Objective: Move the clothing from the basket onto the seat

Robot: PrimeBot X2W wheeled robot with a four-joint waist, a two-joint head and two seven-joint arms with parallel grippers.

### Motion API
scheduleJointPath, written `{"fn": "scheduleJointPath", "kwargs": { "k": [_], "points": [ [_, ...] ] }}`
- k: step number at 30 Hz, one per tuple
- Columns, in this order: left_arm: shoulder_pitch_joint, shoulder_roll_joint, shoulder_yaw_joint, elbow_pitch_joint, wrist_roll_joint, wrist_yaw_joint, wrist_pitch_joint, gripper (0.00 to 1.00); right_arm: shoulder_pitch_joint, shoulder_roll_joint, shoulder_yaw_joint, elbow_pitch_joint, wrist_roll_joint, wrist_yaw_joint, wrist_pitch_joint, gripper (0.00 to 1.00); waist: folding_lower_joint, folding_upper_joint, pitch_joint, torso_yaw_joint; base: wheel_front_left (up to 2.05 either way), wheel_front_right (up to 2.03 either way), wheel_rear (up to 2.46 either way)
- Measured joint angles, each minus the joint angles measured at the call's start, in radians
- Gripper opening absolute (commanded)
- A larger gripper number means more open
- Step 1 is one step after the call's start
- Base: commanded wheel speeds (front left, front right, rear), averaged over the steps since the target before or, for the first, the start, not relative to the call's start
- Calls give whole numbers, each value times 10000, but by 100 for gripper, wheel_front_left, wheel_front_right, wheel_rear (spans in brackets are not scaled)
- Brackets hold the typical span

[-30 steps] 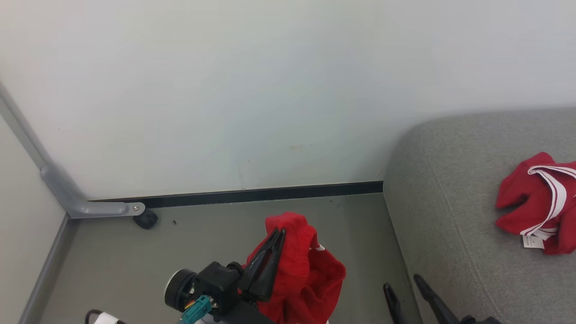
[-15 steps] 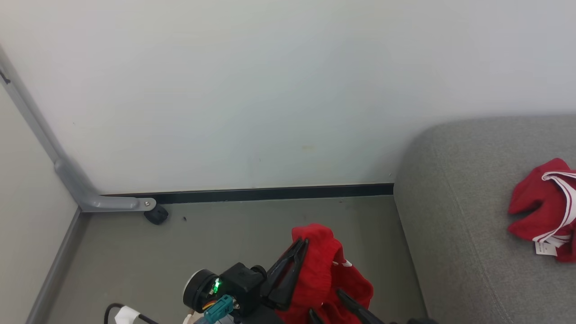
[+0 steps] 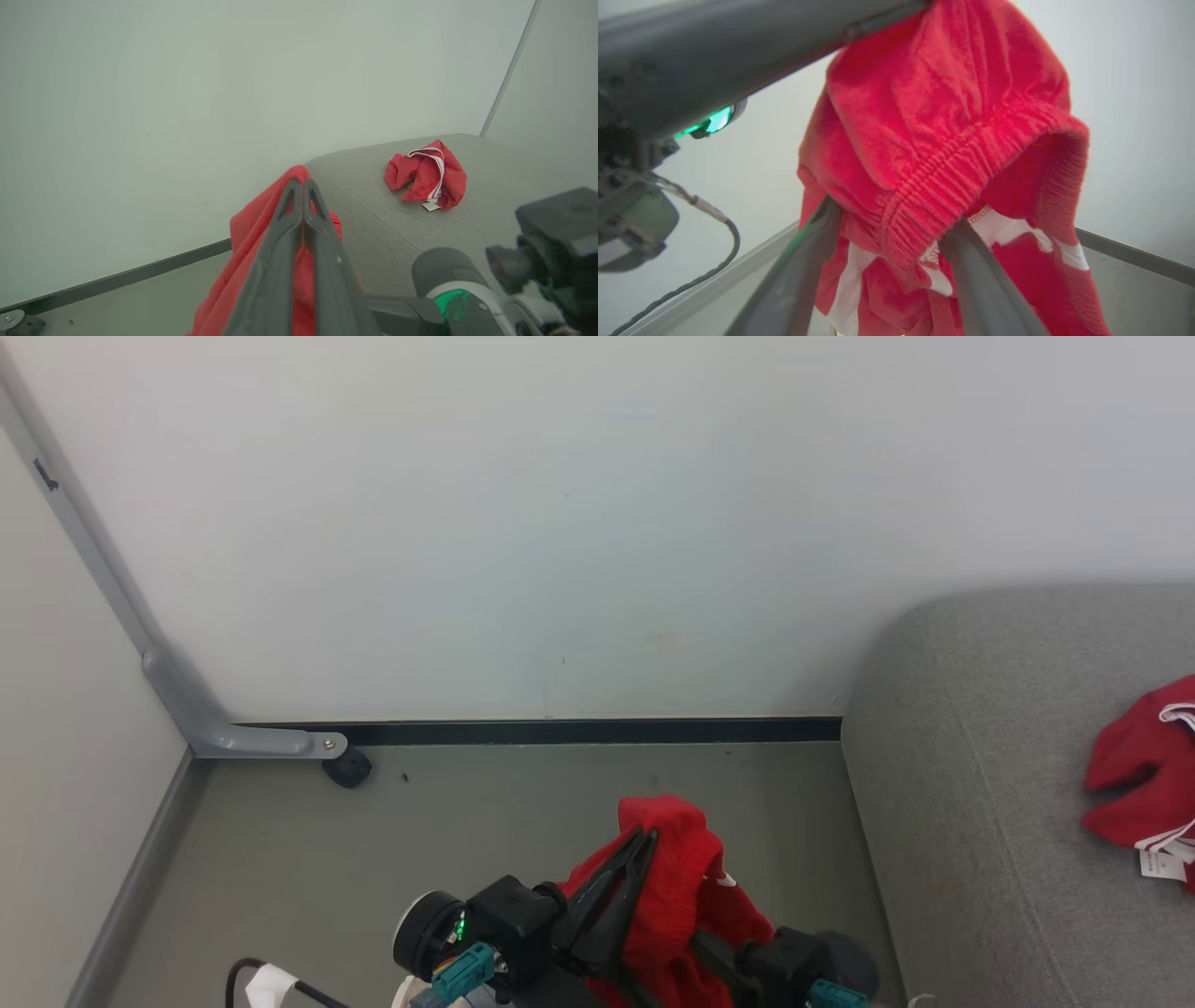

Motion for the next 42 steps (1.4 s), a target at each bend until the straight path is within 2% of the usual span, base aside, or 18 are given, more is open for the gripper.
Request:
{"fn": "scheduleJointPath", "kwargs": {
  "k": [1,16,17,18,19,20,31,42],
  "points": [
    [-5,-4,-13,-15,-10,4,52,0,-105,4,8,79,71,0,-4,0,0,0,4,13,0,0,0],
    [3,-2,-13,-138,-102,255,159,0,-721,35,178,932,690,0,-537,0,0,0,24,54,0,0,0],
    [9,-2,-15,-140,-102,255,159,17,-732,35,138,972,723,0,-543,0,0,0,19,42,0,0,0],
    [13,-2,-13,-144,-102,255,159,61,-767,35,88,1014,742,0,-550,0,0,0,15,29,0,0,0],
    [21,0,-13,-155,-102,255,159,92,-824,27,19,1062,742,0,-616,0,0,0,9,15,0,0,0],
    [31,4,-12,-169,-102,255,159,100,-886,10,-56,1099,742,0,-635,0,0,0,4,0,0,0,0],
    [579,431,77,-422,-65,523,146,100,-1355,-169,-725,1605,926,0,-890,0,0,0,-29,-298,0,0,0],
    [1160,650,-349,-662,98,518,155,100,-1778,-813,-1733,1964,1166,-125,-1060,0,0,0,28,-703,0,0,0]
  ]
}}
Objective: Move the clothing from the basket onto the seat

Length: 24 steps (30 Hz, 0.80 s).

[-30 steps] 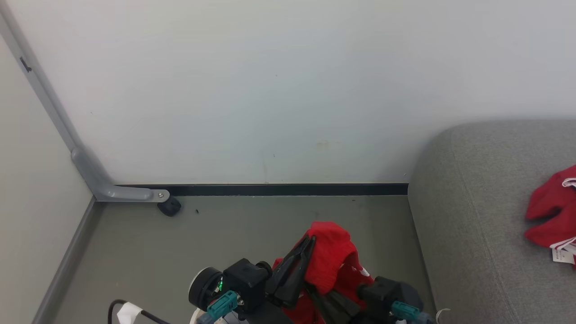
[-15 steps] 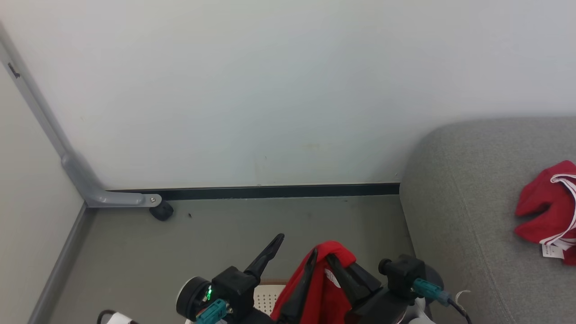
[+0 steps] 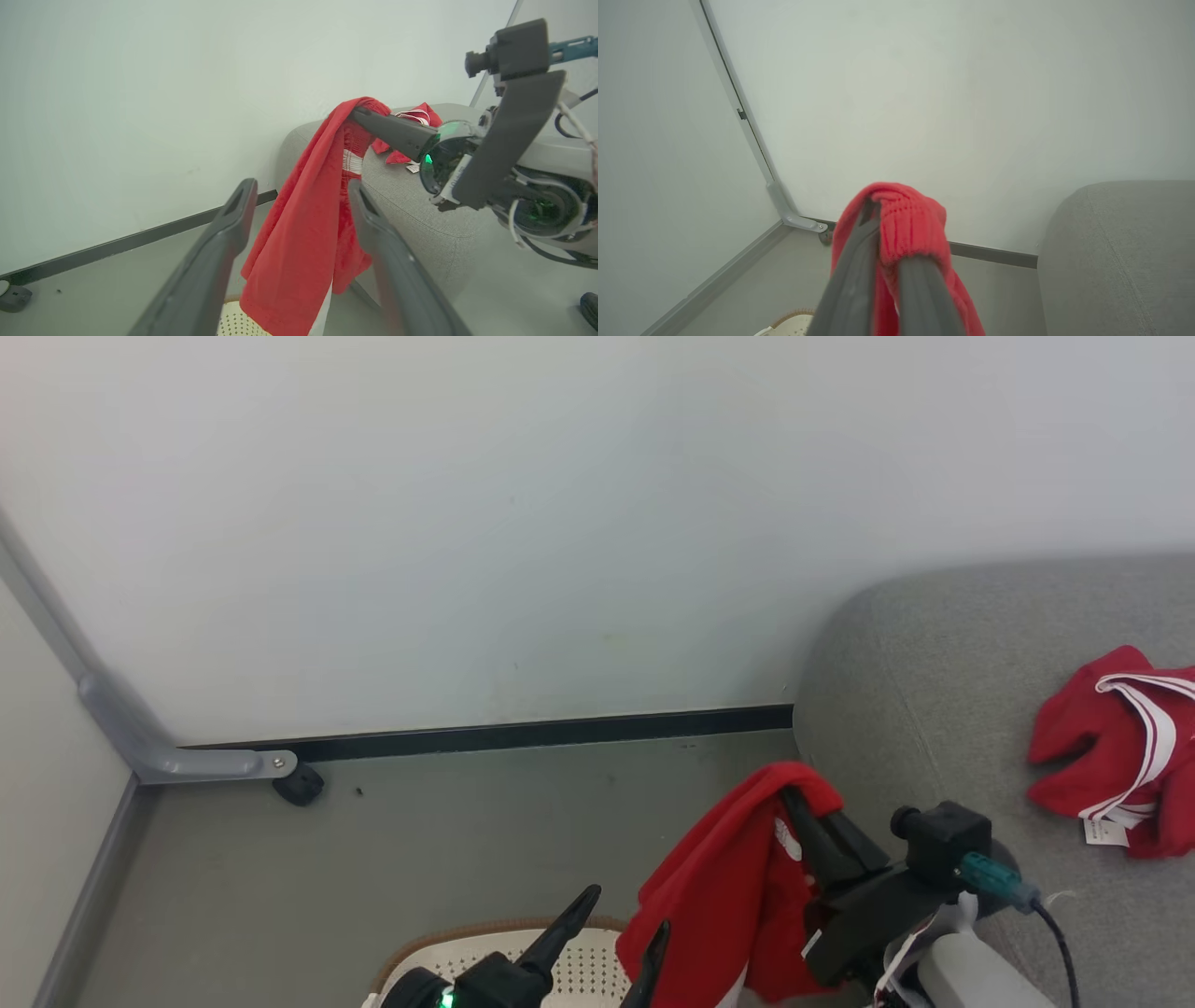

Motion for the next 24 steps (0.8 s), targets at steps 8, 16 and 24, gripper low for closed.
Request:
{"fn": "scheduleJointPath", "kwargs": {
  "k": [8,16,24],
  "points": [
    [118,-40,-291,-148,27,-17,4,100,-508,-443,-616,138,29,-188,-15,0,0,0,144,-307,0,0,0],
    [113,-58,-545,-244,357,-88,102,100,-764,-589,-1001,134,130,-318,-100,0,0,0,446,-751,0,0,0],
    [22,-46,-577,-297,474,-88,151,100,-790,-596,-1290,71,192,-418,-136,0,0,1,854,-1372,0,0,0]
  ]
}}
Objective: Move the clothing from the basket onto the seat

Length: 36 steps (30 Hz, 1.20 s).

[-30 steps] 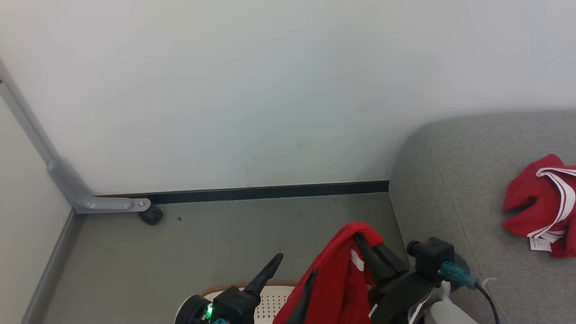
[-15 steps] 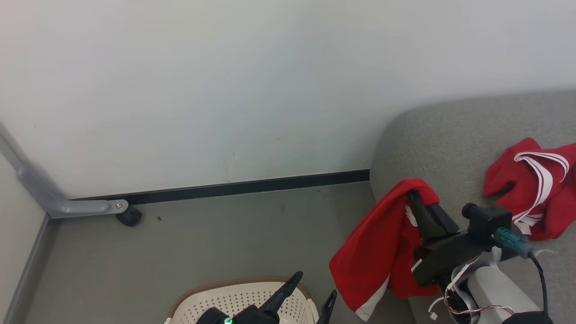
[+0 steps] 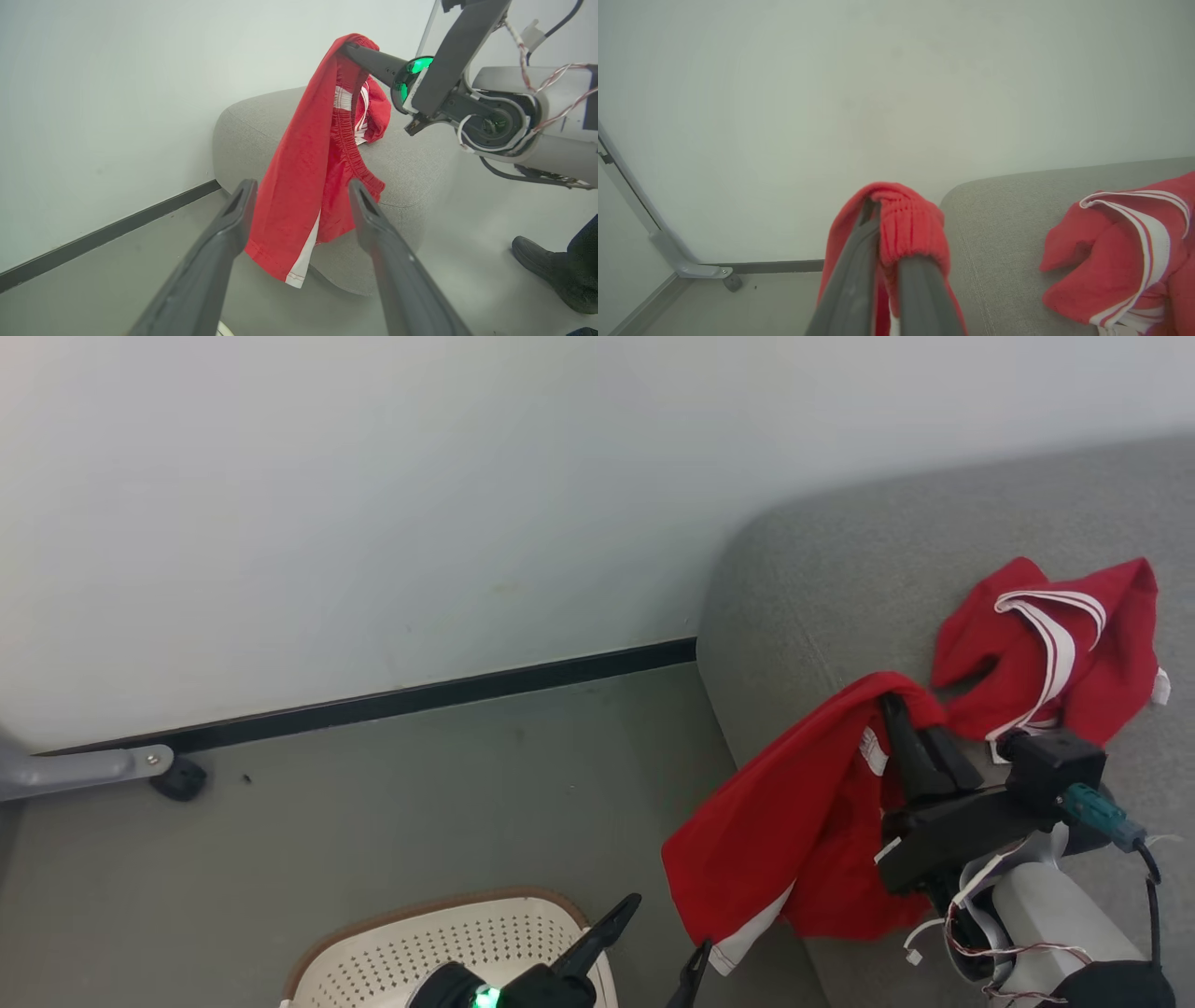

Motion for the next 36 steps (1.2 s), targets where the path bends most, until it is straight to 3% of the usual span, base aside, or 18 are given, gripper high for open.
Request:
{"fn": "scheduleJointPath", "kwargs": {
  "k": [16,23,36],
  "points": [
    [-925,94,-2,-184,500,-2,384,100,-970,-606,-1331,-224,357,-178,-52,0,0,0,1222,-1305,0,0,0],
    [-1430,182,-10,-251,660,-69,600,100,-2439,-884,-1868,-153,414,-174,-54,0,1,0,1887,-1627,0,0,0],
    [-2305,140,-209,-263,995,-274,970,100,-5473,-2125,-3147,890,428,-165,-98,0,0,1,3115,-1680,0,0,0]
  ]
}}
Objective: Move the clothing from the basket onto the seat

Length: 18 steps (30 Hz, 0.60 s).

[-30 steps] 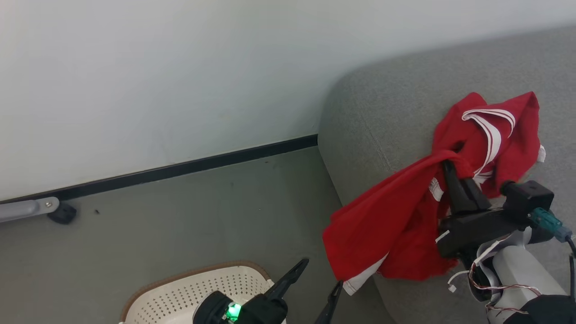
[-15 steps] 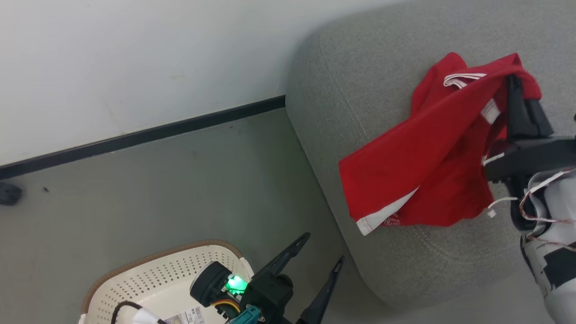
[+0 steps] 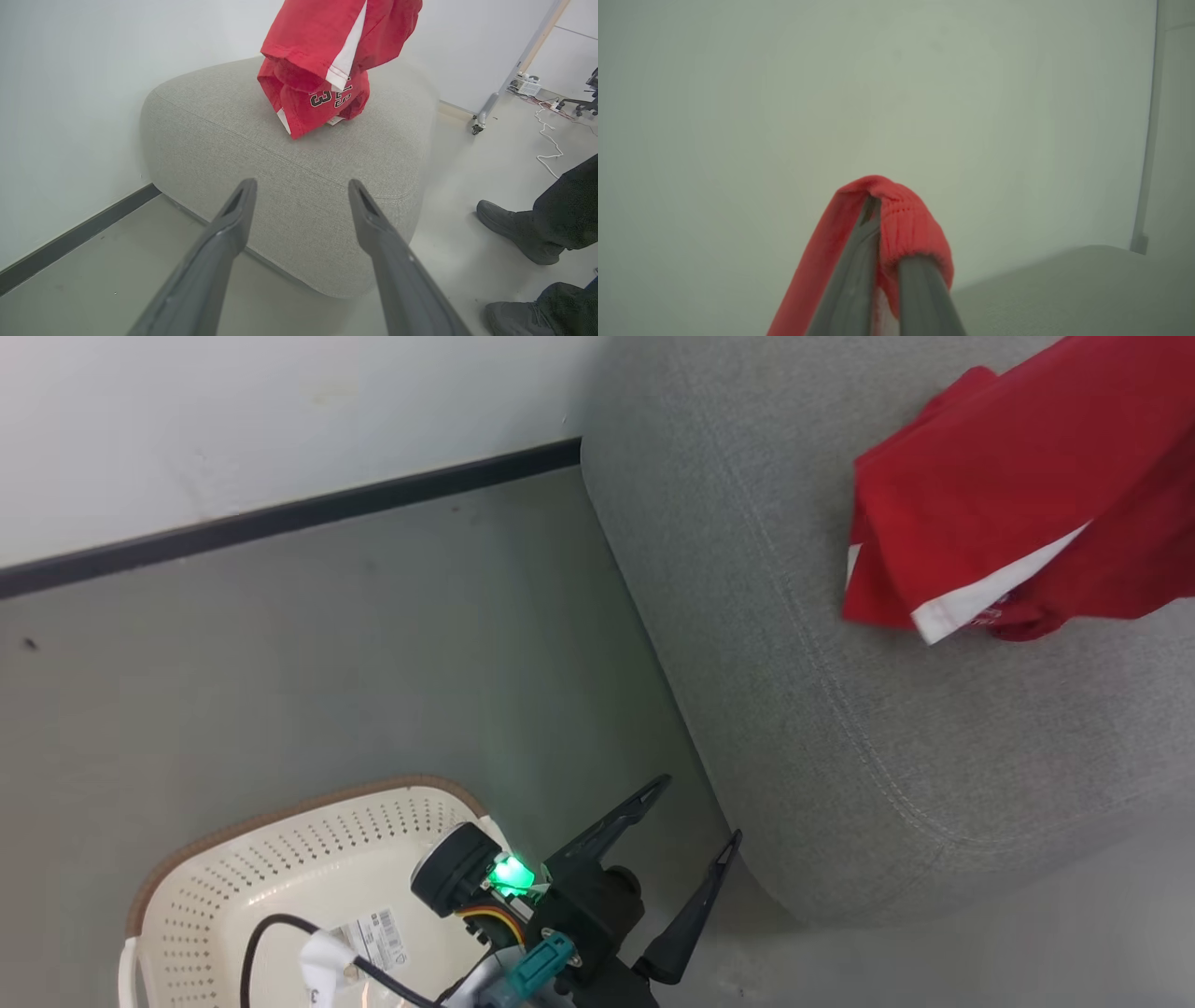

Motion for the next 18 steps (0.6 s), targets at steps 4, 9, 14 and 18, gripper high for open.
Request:
{"fn": "scheduleJointPath", "kwargs": {
  "k": [4,9,14,18],
  "points": [
    [-113,-31,-61,-12,81,-2,42,100,-490,-460,-332,347,8,0,-2,0,0,0,326,131,0,0,0],
    [-342,-40,-107,-81,146,-4,121,100,-1005,-863,-518,848,-8,69,-29,0,0,0,737,331,0,0,0],
    [-634,-71,-190,-211,274,-86,217,100,-1727,-1277,-654,1350,-107,148,-31,0,0,0,1196,542,0,0,0],
    [-872,-136,-293,-219,307,-115,259,100,-2009,-1538,-694,1939,-299,176,-31,0,0,0,1577,728,0,0,0]
  ]
}}
